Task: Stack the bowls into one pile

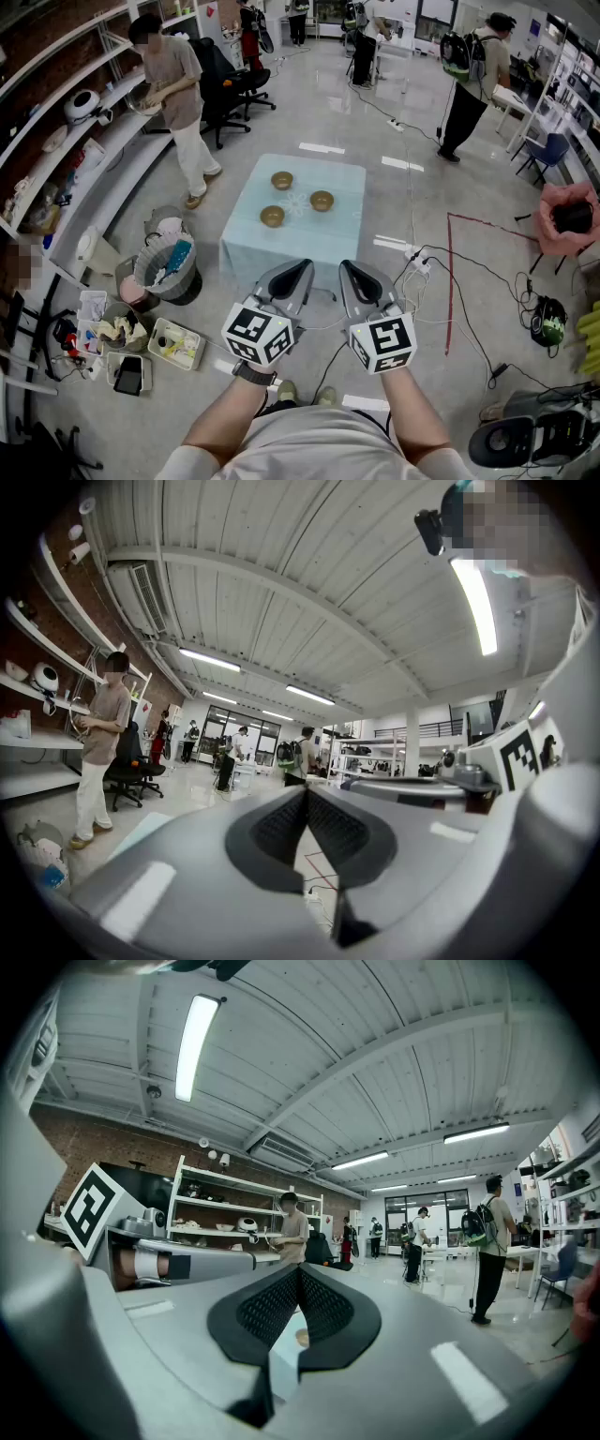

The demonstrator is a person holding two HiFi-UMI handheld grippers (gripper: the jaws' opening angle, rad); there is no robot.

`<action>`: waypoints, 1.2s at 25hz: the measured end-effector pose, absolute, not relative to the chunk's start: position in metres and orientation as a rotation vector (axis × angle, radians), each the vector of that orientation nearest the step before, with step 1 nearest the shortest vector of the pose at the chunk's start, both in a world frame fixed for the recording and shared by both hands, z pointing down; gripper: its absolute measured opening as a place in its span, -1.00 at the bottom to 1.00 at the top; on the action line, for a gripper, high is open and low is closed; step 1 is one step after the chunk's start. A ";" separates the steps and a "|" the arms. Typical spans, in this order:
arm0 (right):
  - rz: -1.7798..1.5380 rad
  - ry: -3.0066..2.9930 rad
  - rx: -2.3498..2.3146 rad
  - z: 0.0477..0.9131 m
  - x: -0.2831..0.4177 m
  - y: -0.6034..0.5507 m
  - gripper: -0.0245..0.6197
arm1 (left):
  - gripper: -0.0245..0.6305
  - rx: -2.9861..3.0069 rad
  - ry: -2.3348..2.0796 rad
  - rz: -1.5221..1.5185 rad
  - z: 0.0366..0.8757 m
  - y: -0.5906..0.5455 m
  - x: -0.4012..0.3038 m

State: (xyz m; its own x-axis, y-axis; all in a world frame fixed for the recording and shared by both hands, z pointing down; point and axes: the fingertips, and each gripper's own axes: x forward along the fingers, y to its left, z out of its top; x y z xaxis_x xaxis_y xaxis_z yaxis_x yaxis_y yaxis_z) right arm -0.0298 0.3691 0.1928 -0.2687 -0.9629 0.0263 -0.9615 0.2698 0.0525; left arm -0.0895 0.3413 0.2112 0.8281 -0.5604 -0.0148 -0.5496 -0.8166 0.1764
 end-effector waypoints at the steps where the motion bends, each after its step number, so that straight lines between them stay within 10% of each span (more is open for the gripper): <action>1: -0.039 -2.461 1.866 0.194 -0.029 0.370 -0.92 | -0.91 2.844 -0.870 -0.098 0.212 0.342 -0.089; 30: 0.074 -2.531 1.924 0.212 0.027 0.385 -0.92 | -0.91 2.809 -0.931 -0.001 0.244 0.342 -0.065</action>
State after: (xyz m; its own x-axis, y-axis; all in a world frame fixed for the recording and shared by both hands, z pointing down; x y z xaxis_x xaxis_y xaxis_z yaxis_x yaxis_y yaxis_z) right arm 0.0269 0.3845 0.2121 -0.2677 -0.9635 -0.0022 -0.9617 0.2674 -0.0603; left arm -0.0647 0.3419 0.2436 0.8038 -0.5922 0.0566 -0.5921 -0.7871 0.1728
